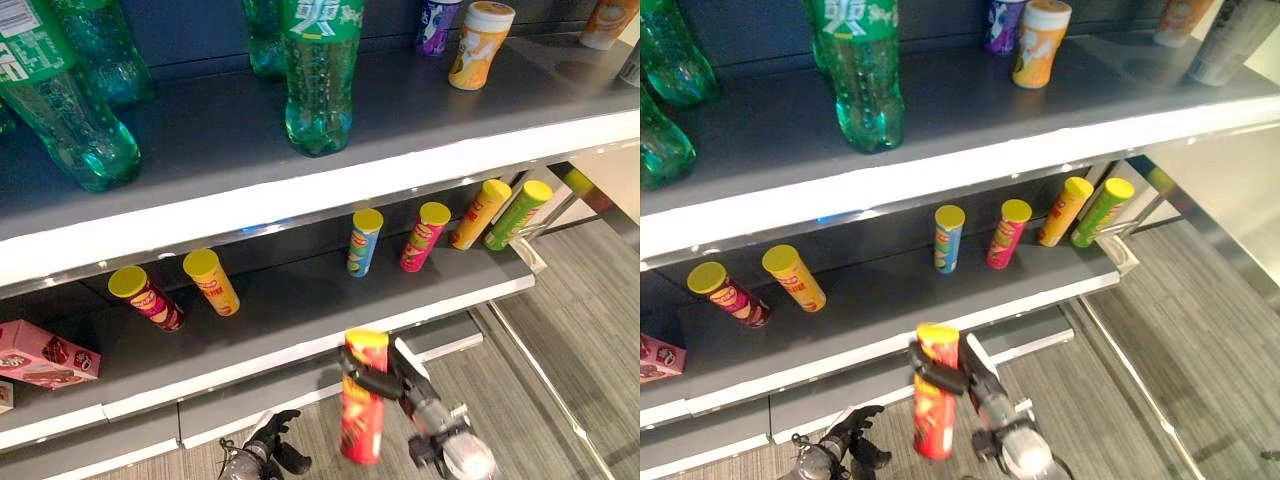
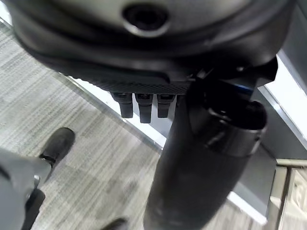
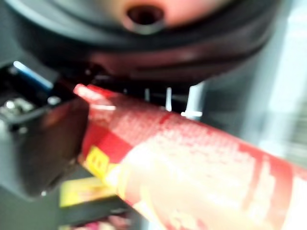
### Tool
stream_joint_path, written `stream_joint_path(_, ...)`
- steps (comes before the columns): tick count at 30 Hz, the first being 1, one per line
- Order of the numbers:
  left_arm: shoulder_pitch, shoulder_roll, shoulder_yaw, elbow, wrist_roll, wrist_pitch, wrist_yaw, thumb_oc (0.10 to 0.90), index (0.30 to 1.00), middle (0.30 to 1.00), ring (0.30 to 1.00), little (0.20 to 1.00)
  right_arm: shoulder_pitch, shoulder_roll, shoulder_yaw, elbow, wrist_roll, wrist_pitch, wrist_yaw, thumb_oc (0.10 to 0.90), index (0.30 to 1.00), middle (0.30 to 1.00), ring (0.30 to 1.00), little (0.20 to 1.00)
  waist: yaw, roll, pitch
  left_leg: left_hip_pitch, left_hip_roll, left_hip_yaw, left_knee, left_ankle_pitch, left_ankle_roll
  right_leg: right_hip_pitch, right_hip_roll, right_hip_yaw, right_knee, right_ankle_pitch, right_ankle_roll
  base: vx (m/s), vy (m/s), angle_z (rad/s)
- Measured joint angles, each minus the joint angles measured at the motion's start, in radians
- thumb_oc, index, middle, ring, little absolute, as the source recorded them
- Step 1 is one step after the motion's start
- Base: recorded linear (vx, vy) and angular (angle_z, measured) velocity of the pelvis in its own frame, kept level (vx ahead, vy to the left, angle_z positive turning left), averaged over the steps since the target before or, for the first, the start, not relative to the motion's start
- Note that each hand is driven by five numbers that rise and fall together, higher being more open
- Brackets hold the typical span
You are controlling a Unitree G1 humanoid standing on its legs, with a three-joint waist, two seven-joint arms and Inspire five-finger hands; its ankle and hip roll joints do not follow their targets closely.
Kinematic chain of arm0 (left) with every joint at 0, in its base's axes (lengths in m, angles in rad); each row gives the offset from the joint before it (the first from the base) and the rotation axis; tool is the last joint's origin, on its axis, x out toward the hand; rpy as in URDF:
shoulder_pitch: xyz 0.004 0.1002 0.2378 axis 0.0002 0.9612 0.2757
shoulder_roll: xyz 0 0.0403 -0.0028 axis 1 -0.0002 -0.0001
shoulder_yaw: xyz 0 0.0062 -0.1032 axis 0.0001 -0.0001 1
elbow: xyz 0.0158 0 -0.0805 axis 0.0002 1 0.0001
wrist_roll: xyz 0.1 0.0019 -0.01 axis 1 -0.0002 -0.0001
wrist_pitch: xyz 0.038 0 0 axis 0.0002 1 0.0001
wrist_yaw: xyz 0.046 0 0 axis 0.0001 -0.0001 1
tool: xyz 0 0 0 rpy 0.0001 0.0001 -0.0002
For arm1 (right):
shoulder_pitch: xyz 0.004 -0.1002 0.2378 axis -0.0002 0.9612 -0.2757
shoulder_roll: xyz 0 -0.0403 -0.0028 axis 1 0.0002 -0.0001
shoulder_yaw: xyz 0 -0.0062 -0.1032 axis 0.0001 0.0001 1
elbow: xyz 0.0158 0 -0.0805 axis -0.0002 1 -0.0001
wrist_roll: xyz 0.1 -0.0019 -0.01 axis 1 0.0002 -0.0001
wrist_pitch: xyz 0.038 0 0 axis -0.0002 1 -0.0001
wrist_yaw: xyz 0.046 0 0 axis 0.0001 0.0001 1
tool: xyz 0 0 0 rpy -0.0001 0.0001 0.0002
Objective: Put the goods on the table back onto the shelves and tidy them up.
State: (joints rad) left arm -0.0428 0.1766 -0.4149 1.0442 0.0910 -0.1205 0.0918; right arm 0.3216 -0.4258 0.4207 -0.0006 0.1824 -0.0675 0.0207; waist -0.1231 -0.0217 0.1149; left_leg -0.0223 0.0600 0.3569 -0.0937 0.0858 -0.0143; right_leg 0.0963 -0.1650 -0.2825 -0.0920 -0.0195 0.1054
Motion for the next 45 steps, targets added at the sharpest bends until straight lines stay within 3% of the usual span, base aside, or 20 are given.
stream_joint_path(5,0.085,0.032,0.056,-0.004,0.004,0.017,-0.007,0.8,0.9,0.9,0.9,0.9,0.037,-0.038,-0.012,-0.028,0.082,0.013,0.028,0.4,0.3,0.3,0.3,0.3,0.007,0.043,-0.026,0.0,0.013,-0.004,-0.005,0.004,-0.006,0.003,0.013,-0.003,0.001,0.002,0.001,-0.02,0.052,0.04)
stream_joint_path(7,0.092,0.035,0.055,-0.006,0.011,0.016,-0.016,0.8,0.9,0.9,0.9,0.9,0.057,-0.041,-0.047,-0.034,0.086,0.014,0.039,0.4,0.3,0.3,0.3,0.3,0.006,0.047,-0.028,0.002,0.013,-0.01,-0.005,0.006,-0.009,0.009,0.014,-0.009,0.001,0.002,0.001,-0.03,0.021,0.09)
stream_joint_path(9,0.093,0.035,0.056,-0.008,0.011,0.014,-0.018,0.8,0.9,0.9,0.9,0.9,0.08,-0.051,-0.07,-0.077,0.086,0.013,0.042,0.4,0.3,0.3,0.3,0.3,0.007,0.045,-0.027,0.002,0.012,-0.015,-0.005,0.006,-0.012,0.012,0.014,-0.013,0.001,0.001,0.0,-0.03,0.005,0.07)
stream_joint_path(15,0.094,0.048,0.066,-0.005,0.03,0.013,-0.017,0.8,0.9,0.9,0.9,0.9,0.115,-0.06,-0.071,-0.099,0.056,0.012,0.053,0.4,0.3,0.3,0.3,0.3,0.001,-0.009,-0.042,-0.001,0.01,-0.019,-0.005,0.007,-0.014,0.01,0.012,-0.014,0.001,0.002,0.0,-0.01,0.005,0.01)
stream_joint_path(17,0.092,0.049,0.066,-0.004,0.03,0.013,-0.016,0.8,0.9,0.9,0.9,0.9,0.114,-0.059,-0.071,-0.1,0.036,0.012,0.052,0.4,0.3,0.3,0.3,0.3,-0.001,-0.013,-0.043,-0.002,0.009,-0.018,-0.005,0.007,-0.014,0.009,0.011,-0.014,0.001,0.002,0.0,0.0,0.0,0.0)
stream_joint_path(21,0.092,0.047,0.066,-0.004,0.029,0.012,0.003,0.8,0.9,0.9,0.9,0.9,0.06,-0.057,-0.054,-0.105,-0.141,-0.004,-0.007,0.4,0.3,0.3,0.3,0.3,0.002,-0.01,-0.042,-0.002,0.008,-0.017,-0.005,0.007,-0.014,0.008,0.01,-0.014,0.001,0.002,0.0,0.0,0.0,0.0)
stream_joint_path(23,0.093,0.045,0.067,-0.001,0.029,0.012,0.015,0.8,0.9,0.9,0.9,0.9,0.001,-0.071,-0.015,-0.107,-0.205,-0.01,-0.045,0.4,0.3,0.3,0.3,0.3,0.0,-0.007,-0.04,-0.004,0.008,-0.016,-0.005,0.007,-0.014,0.005,0.01,-0.012,0.001,0.002,0.0,-0.01,-0.01,-0.02)
stream_joint_path(25,0.091,0.043,0.078,0.007,0.026,0.012,0.037,0.8,0.9,0.9,0.9,0.9,-0.176,-0.066,0.095,-0.09,-0.271,-0.012,-0.092,0.4,0.3,0.3,0.3,0.3,0.005,-0.003,-0.038,-0.017,0.012,-0.018,-0.005,0.009,-0.016,-0.006,0.014,-0.013,0.001,0.003,-0.001,-0.04,-0.029,0.02)
stream_joint_path(31,0.068,0.033,0.095,0.004,-0.013,-0.013,0.076,0.8,0.9,0.9,0.9,0.9,-0.436,0.057,0.22,0.041,-0.336,-0.089,-0.156,0.4,0.3,0.3,0.3,0.3,0.107,0.008,-0.021,-0.064,0.013,-0.048,0.0,0.02,-0.017,-0.031,0.022,-0.045,0.001,0.002,-0.004,-0.05,-0.026,0.19)
stream_joint_path(34,0.054,0.064,0.111,0.006,-0.022,-0.015,0.087,0.8,0.9,0.9,0.9,0.9,-0.533,0.115,0.239,0.234,-0.387,-0.073,-0.217,0.4,0.3,0.3,0.3,0.3,0.162,0.002,0.015,-0.084,0.009,-0.072,0.001,0.022,-0.014,-0.037,0.022,-0.058,0.001,0.002,-0.004,-0.02,-0.028,0.25)
stream_joint_path(38,0.062,0.093,0.129,0.016,-0.055,-0.012,0.101,0.8,0.9,0.9,0.9,0.9,-0.549,0.103,0.194,0.27,-0.399,-0.039,-0.294,0.4,0.3,0.3,0.3,0.3,0.208,-0.012,0.055,-0.099,0.006,-0.093,0.001,0.022,-0.013,-0.037,0.023,-0.069,0.001,0.002,-0.004,0.01,-0.022,0.2)
stream_joint_path(41,0.061,0.1,0.144,0.045,-0.059,-0.004,0.1,0.8,0.9,0.9,0.9,0.9,-0.554,0.121,0.121,0.255,-0.352,-0.036,-0.318,0.4,0.3,0.3,0.3,0.3,0.21,-0.016,0.057,-0.087,0.009,-0.093,0.001,0.022,-0.012,-0.023,0.026,-0.068,0.008,0.002,-0.004,0.06,0.009,0.1)
stream_joint_path(45,0.058,0.1,0.144,0.048,-0.058,0.009,0.094,0.8,0.9,0.9,0.9,0.9,-0.518,0.063,0.112,0.103,-0.208,-0.03,-0.269,0.4,0.3,0.3,0.3,0.3,0.196,-0.02,0.057,-0.058,0.007,-0.091,0.001,0.018,-0.007,0.006,0.024,-0.07,0.012,0.002,-0.004,0.05,0.012,0.03)
